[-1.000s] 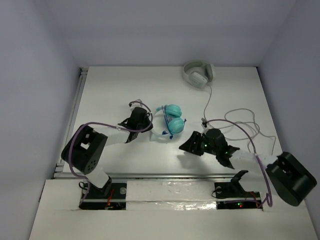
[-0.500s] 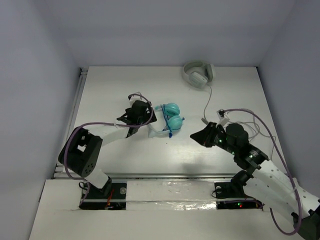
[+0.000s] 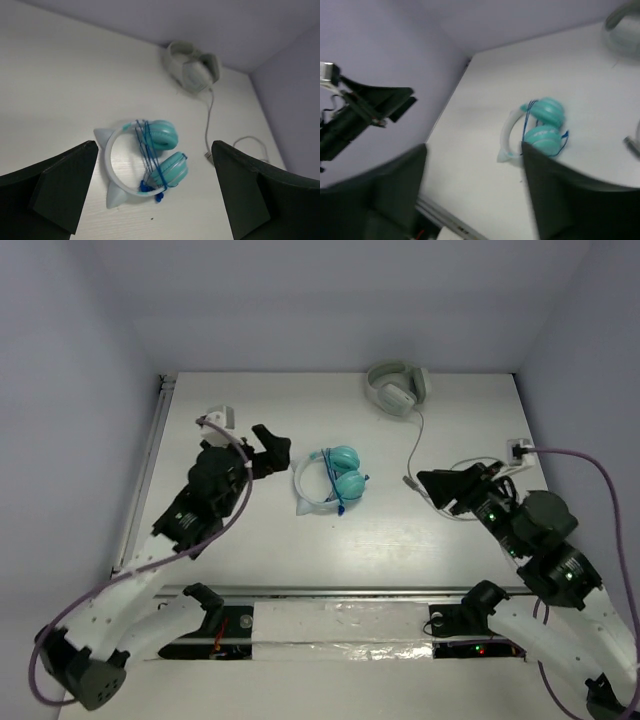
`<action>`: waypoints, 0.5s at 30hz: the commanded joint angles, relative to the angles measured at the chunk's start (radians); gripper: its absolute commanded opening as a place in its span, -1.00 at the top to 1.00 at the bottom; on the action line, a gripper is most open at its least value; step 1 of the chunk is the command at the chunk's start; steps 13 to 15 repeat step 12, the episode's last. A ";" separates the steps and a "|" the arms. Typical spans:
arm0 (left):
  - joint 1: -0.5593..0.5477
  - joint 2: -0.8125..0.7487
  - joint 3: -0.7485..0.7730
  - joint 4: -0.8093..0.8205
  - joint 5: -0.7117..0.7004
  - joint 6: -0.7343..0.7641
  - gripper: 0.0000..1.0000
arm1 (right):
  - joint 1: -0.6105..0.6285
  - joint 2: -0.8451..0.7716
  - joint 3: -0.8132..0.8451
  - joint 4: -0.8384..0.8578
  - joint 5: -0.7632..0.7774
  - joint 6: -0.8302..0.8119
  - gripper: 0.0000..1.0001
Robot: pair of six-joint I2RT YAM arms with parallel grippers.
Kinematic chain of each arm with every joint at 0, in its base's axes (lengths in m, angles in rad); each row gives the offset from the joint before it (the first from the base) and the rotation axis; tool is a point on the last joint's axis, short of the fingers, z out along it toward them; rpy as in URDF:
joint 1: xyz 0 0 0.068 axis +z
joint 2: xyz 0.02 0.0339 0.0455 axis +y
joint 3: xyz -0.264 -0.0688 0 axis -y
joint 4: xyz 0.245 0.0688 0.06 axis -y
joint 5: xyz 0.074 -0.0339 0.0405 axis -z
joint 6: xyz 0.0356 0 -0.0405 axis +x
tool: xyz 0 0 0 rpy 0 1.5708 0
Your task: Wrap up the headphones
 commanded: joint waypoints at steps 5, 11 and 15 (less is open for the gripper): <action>-0.001 -0.139 0.128 -0.096 -0.001 0.082 -0.98 | 0.000 -0.064 0.109 -0.019 0.240 -0.092 -0.99; -0.001 -0.163 0.070 -0.070 0.052 0.070 -0.98 | 0.000 -0.056 0.116 -0.057 0.213 -0.072 -0.99; -0.001 -0.163 0.065 -0.072 0.051 0.058 -0.98 | 0.000 -0.059 0.116 -0.062 0.214 -0.071 -0.99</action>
